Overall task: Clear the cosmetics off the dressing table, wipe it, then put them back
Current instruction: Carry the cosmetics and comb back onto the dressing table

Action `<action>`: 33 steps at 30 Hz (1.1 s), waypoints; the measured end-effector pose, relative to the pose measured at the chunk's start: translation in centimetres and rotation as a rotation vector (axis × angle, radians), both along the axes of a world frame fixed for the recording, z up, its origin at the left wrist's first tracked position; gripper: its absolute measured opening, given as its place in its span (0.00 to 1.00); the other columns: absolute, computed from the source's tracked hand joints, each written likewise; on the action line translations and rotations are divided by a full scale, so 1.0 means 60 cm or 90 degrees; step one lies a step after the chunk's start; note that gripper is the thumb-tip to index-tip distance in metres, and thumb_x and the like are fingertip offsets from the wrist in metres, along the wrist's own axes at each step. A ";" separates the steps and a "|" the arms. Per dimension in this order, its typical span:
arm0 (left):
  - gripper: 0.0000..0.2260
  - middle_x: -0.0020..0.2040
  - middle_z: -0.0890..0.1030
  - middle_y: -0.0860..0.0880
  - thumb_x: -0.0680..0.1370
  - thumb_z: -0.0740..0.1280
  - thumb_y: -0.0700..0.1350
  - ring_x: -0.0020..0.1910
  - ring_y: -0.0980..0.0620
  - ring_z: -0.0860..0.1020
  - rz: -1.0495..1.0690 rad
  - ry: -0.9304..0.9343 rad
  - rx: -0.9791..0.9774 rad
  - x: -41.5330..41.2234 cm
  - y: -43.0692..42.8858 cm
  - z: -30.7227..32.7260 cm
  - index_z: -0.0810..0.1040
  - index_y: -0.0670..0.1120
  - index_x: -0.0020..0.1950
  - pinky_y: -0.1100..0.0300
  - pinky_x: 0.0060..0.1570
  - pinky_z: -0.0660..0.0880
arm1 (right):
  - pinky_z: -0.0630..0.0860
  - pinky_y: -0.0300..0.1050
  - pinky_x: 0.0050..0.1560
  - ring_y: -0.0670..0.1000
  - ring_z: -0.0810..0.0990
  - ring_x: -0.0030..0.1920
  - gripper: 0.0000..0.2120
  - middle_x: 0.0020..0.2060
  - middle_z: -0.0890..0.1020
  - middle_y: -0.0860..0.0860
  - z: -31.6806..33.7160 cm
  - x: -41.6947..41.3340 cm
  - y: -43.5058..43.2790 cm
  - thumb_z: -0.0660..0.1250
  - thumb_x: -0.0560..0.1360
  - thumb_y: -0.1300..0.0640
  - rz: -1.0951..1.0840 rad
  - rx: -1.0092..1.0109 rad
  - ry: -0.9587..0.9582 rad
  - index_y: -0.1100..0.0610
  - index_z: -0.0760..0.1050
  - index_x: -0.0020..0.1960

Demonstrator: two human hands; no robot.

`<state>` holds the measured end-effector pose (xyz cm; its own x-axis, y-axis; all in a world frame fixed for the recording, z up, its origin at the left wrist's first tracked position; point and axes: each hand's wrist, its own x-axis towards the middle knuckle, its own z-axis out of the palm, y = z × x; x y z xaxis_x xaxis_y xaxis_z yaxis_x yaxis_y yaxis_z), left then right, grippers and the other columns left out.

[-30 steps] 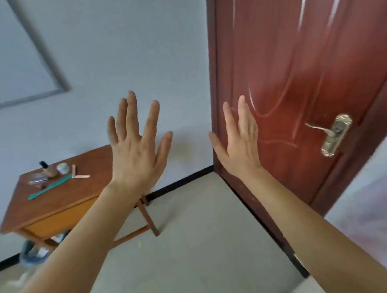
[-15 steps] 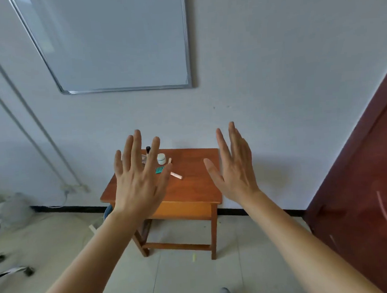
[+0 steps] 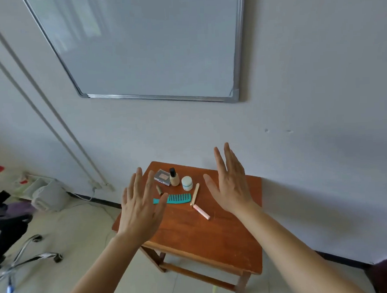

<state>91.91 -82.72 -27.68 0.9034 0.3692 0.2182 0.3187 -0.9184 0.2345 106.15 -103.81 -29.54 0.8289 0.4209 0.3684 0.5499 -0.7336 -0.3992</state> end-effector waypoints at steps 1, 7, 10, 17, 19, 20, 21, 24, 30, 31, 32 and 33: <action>0.34 0.79 0.38 0.51 0.77 0.42 0.70 0.79 0.46 0.42 0.006 0.018 0.004 0.011 0.017 -0.006 0.45 0.55 0.80 0.43 0.76 0.45 | 0.59 0.58 0.76 0.57 0.46 0.80 0.38 0.80 0.37 0.52 -0.008 0.017 0.014 0.46 0.78 0.33 0.013 -0.013 0.008 0.46 0.35 0.80; 0.37 0.78 0.34 0.50 0.75 0.45 0.69 0.79 0.46 0.40 0.016 0.090 0.024 0.110 0.124 -0.040 0.41 0.54 0.80 0.46 0.73 0.40 | 0.58 0.54 0.74 0.57 0.50 0.80 0.41 0.79 0.36 0.51 -0.047 0.096 0.093 0.56 0.79 0.36 0.010 -0.026 0.037 0.46 0.33 0.79; 0.38 0.80 0.36 0.50 0.77 0.50 0.68 0.79 0.46 0.41 0.001 0.121 0.005 0.186 0.173 -0.065 0.39 0.54 0.80 0.45 0.74 0.43 | 0.54 0.51 0.71 0.57 0.51 0.79 0.43 0.79 0.36 0.50 -0.069 0.137 0.127 0.58 0.79 0.37 0.007 -0.039 0.039 0.44 0.31 0.79; 0.36 0.80 0.56 0.51 0.77 0.58 0.66 0.77 0.46 0.60 -0.077 0.199 -0.199 0.351 0.265 -0.166 0.46 0.57 0.79 0.44 0.70 0.65 | 0.60 0.53 0.74 0.57 0.52 0.79 0.38 0.80 0.45 0.53 -0.144 0.229 0.213 0.57 0.80 0.39 -0.092 -0.172 0.190 0.47 0.36 0.79; 0.34 0.79 0.58 0.52 0.77 0.59 0.67 0.76 0.47 0.63 -0.124 0.220 -0.219 0.374 0.272 -0.207 0.48 0.60 0.78 0.46 0.66 0.70 | 0.59 0.54 0.74 0.56 0.51 0.80 0.38 0.80 0.46 0.52 -0.180 0.240 0.233 0.59 0.80 0.40 -0.092 -0.205 0.271 0.47 0.39 0.79; 0.33 0.79 0.60 0.52 0.77 0.60 0.66 0.75 0.47 0.65 -0.153 0.226 -0.230 0.381 0.273 -0.227 0.49 0.60 0.78 0.48 0.64 0.72 | 0.58 0.54 0.74 0.56 0.51 0.80 0.39 0.80 0.46 0.50 -0.199 0.243 0.242 0.60 0.80 0.40 -0.089 -0.209 0.316 0.47 0.39 0.79; 0.32 0.78 0.62 0.53 0.77 0.61 0.65 0.73 0.48 0.68 -0.179 0.229 -0.245 0.388 0.275 -0.247 0.51 0.60 0.77 0.51 0.61 0.75 | 0.58 0.54 0.74 0.55 0.51 0.80 0.39 0.80 0.46 0.49 -0.219 0.245 0.252 0.61 0.80 0.41 -0.088 -0.211 0.358 0.47 0.40 0.80; 0.31 0.75 0.67 0.53 0.77 0.65 0.60 0.68 0.49 0.74 -0.239 0.243 -0.282 0.410 0.277 -0.296 0.54 0.61 0.76 0.56 0.53 0.79 | 0.63 0.53 0.73 0.55 0.54 0.79 0.39 0.80 0.49 0.48 -0.275 0.243 0.285 0.63 0.79 0.41 -0.106 -0.221 0.438 0.45 0.42 0.80; 0.22 0.68 0.76 0.54 0.78 0.68 0.47 0.57 0.54 0.80 -0.332 0.263 -0.267 0.435 0.278 -0.349 0.62 0.61 0.66 0.75 0.41 0.66 | 0.72 0.50 0.66 0.52 0.71 0.70 0.36 0.74 0.67 0.49 -0.345 0.224 0.343 0.67 0.76 0.41 -0.134 -0.243 0.376 0.44 0.53 0.78; 0.21 0.66 0.77 0.53 0.78 0.68 0.46 0.55 0.53 0.81 -0.331 0.257 -0.262 0.437 0.280 -0.355 0.63 0.60 0.65 0.75 0.41 0.66 | 0.72 0.50 0.66 0.52 0.73 0.68 0.34 0.71 0.71 0.49 -0.350 0.222 0.347 0.68 0.76 0.42 -0.145 -0.240 0.348 0.45 0.56 0.77; 0.20 0.64 0.78 0.52 0.79 0.68 0.45 0.53 0.53 0.81 -0.327 0.250 -0.265 0.439 0.283 -0.360 0.63 0.59 0.64 0.74 0.40 0.68 | 0.71 0.49 0.65 0.51 0.74 0.66 0.33 0.69 0.73 0.48 -0.352 0.220 0.351 0.69 0.76 0.43 -0.159 -0.230 0.326 0.46 0.60 0.76; 0.19 0.62 0.79 0.52 0.79 0.68 0.45 0.50 0.53 0.82 -0.322 0.244 -0.277 0.443 0.285 -0.362 0.63 0.59 0.64 0.73 0.40 0.72 | 0.70 0.48 0.65 0.50 0.75 0.64 0.31 0.68 0.74 0.48 -0.353 0.219 0.353 0.69 0.76 0.43 -0.169 -0.218 0.316 0.46 0.62 0.75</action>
<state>118.47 -65.60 -49.39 0.9684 -0.1278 -0.2140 0.0164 -0.8241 0.5662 119.32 -82.63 -50.73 0.9578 0.2036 -0.2030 0.1429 -0.9498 -0.2784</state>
